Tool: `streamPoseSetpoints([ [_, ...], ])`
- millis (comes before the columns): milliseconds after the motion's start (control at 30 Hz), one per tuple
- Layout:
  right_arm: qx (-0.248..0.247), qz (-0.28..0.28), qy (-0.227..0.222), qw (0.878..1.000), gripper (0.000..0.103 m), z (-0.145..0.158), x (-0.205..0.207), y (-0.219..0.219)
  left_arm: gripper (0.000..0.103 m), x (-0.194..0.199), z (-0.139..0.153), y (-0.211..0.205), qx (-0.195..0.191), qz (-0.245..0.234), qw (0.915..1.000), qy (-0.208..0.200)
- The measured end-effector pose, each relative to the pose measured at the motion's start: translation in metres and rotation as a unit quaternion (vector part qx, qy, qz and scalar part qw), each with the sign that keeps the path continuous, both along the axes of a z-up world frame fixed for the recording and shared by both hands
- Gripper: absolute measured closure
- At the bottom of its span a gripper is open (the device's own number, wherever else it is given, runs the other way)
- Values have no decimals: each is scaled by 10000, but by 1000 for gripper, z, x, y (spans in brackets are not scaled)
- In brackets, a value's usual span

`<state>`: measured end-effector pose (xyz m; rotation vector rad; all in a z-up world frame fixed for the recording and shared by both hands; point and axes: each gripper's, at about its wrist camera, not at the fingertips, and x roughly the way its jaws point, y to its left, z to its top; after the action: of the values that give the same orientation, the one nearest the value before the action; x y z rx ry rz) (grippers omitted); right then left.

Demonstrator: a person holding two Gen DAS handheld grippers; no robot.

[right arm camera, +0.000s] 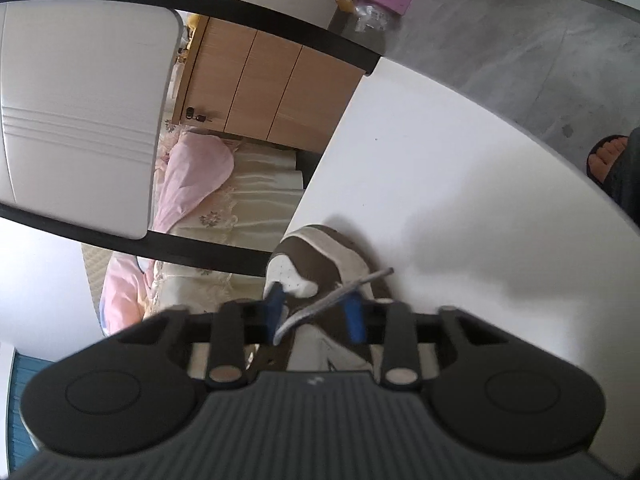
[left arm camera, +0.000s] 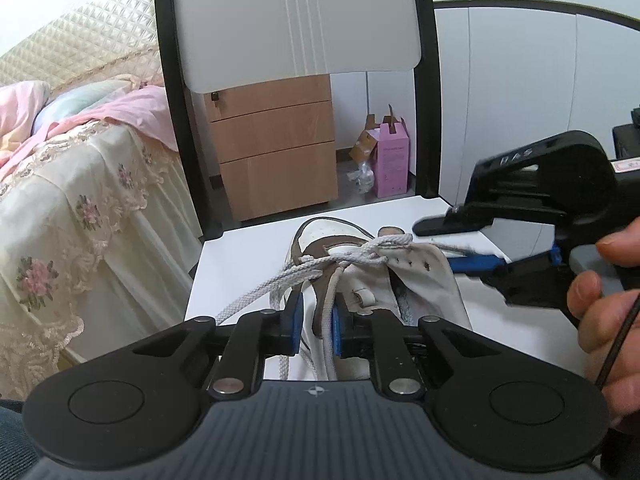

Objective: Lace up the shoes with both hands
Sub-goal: 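Grasp the white lace end with the right tool and pull it away from the sneaker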

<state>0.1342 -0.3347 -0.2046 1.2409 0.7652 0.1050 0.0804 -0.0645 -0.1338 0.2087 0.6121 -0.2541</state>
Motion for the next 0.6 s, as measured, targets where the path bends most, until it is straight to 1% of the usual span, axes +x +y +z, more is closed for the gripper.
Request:
streamPoseSetpoints([
  [33,-3,-11,-28,10000,100,-1,1,-1,86,0,0,-1,24,0,10000,-4],
  [67,-65,-58,-82,9999,100,1,0,-1,86,0,-1,-2,49,0,10000,-8],
  [133,-163,-73,-165,9997,100,3,-2,-3,93,-1,-1,-2,80,-7,10000,-21],
  [267,-398,-281,-206,9986,100,9,-5,-14,94,-2,-1,-1,52,165,9999,-9],
  [433,-615,-735,-172,9953,100,13,-15,-43,94,-2,-1,-3,116,216,9997,-62],
  [500,-742,-1009,-153,9920,100,15,-22,-58,94,-3,-1,-3,142,220,9996,-79],
  [600,-1027,-1586,-75,9820,100,17,-39,-86,94,-3,-2,-4,167,231,9996,-91],
])
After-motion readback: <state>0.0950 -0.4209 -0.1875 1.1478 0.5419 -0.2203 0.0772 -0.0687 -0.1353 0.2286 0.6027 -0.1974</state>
